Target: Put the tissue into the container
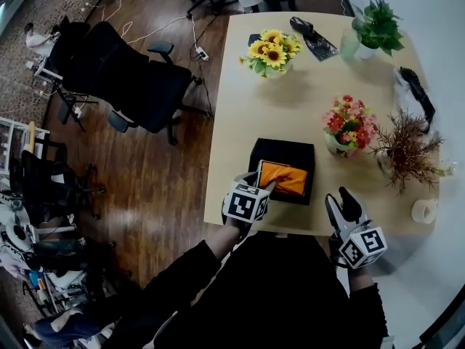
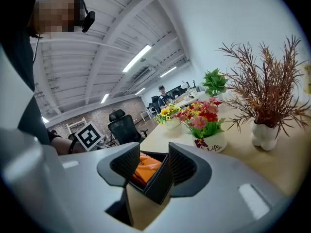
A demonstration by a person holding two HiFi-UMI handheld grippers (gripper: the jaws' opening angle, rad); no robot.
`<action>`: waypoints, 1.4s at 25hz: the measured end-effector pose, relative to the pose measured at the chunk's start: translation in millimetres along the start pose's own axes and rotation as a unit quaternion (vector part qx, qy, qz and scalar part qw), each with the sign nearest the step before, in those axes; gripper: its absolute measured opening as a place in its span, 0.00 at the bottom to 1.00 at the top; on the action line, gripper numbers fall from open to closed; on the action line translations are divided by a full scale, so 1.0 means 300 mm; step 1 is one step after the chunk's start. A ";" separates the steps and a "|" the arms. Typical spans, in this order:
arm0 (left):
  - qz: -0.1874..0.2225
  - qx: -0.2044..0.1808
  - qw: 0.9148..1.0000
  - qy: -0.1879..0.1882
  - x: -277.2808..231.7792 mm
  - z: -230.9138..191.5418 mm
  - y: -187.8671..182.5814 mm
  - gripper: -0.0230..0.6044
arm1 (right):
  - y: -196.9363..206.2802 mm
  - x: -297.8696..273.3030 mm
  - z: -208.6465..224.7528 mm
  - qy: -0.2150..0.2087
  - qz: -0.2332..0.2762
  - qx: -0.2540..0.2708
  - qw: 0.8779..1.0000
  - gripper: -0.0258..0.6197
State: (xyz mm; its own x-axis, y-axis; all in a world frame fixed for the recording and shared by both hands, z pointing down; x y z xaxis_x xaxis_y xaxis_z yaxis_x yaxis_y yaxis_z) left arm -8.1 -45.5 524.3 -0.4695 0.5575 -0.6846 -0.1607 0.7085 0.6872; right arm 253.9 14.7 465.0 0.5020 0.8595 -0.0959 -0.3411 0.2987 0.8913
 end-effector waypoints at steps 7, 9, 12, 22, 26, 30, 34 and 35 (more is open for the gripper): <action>-0.005 -0.002 1.000 -0.006 -0.001 0.000 0.011 0.40 | 0.000 -0.018 0.011 -0.006 -0.005 0.000 1.000 0.32; -0.001 -0.002 1.000 -0.004 0.002 0.001 0.009 0.41 | 0.001 -0.024 0.013 -0.009 -0.006 0.001 1.000 0.32; 0.013 0.000 1.000 -0.004 0.014 -0.003 0.006 0.42 | 0.000 -0.036 0.013 -0.012 -0.010 0.004 1.000 0.32; 0.098 0.055 0.994 0.000 0.108 -0.063 -0.054 0.45 | -0.024 -0.102 -0.026 -0.026 -0.025 0.019 0.999 0.32; 0.120 0.064 0.991 0.006 0.152 -0.070 -0.085 0.45 | -0.022 -0.135 -0.050 -0.040 -0.030 0.026 0.998 0.32; 0.150 0.069 0.986 0.010 0.215 -0.077 -0.097 0.45 | -0.028 -0.173 -0.102 -0.059 -0.035 0.038 0.997 0.32; 0.219 0.073 0.972 0.041 0.298 -0.061 -0.119 0.45 | -0.043 -0.196 -0.152 -0.073 -0.034 0.053 0.995 0.32; 0.230 0.067 0.970 0.047 0.318 -0.056 -0.121 0.45 | -0.048 -0.198 -0.164 -0.076 -0.033 0.057 0.995 0.32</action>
State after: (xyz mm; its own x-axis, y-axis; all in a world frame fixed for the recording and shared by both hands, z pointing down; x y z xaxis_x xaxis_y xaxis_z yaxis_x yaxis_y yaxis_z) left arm -61.8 -25.3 438.0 -0.5426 0.7907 -0.2836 0.1955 0.4472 0.8728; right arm 189.9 -20.1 436.2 0.6372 0.7647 -0.0955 -0.2151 0.2955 0.9308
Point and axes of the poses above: the fingertips, and each gripper's own axes: x backward along the fingers, z to its right, y out of its underside, the point moved 8 cm from there along x, backward along the fingers, and after that the axes turned 13 degrees about z, right-handed, at the moved point
